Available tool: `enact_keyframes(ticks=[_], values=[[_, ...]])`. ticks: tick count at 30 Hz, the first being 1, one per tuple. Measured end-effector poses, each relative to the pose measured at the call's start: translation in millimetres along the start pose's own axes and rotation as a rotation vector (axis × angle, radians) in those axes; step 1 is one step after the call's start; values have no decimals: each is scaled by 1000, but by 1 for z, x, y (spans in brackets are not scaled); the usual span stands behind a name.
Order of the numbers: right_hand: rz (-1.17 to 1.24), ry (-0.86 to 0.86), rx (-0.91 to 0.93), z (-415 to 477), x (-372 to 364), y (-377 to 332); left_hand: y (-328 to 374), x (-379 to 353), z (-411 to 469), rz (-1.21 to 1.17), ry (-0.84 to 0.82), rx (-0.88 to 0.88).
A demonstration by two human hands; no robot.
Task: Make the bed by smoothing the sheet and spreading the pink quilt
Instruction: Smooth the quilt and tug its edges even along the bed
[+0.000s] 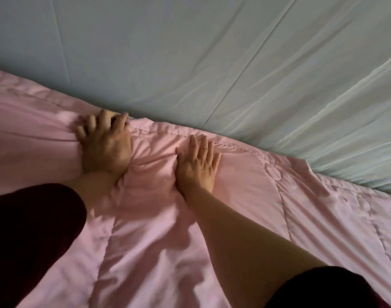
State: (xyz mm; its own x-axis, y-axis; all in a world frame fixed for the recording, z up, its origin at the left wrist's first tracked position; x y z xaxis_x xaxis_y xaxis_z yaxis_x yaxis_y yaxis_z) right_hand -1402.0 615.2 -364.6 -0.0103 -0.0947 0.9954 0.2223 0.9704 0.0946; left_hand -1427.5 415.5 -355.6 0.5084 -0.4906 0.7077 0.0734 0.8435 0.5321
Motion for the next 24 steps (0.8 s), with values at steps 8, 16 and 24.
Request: enact_keyframes(ticks=[8, 16, 24], values=[[-47, -116, -15, 27, 62, -52, -35, 48, 24, -316, -395, -112], [316, -129, 209, -27, 51, -224, -217, 159, 42, 22, -82, 607], [260, 0, 36, -5, 45, -246, -266, 156, 90, 21, -37, 739]])
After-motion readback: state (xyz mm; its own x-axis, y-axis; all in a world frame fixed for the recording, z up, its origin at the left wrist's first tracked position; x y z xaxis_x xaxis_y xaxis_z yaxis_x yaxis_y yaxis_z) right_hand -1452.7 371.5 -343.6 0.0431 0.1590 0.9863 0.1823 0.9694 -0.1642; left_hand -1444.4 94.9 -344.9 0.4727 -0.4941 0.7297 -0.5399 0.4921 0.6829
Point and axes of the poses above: each hand's wrist, its own z-axis towards the middle knuckle, its own x-axis out of the back of the hand, y = z × x, the point moved 4 cm from there along z, towards the middle knuckle, and after that the axes turned 14 degrees about -z, right-handed, at the moved point
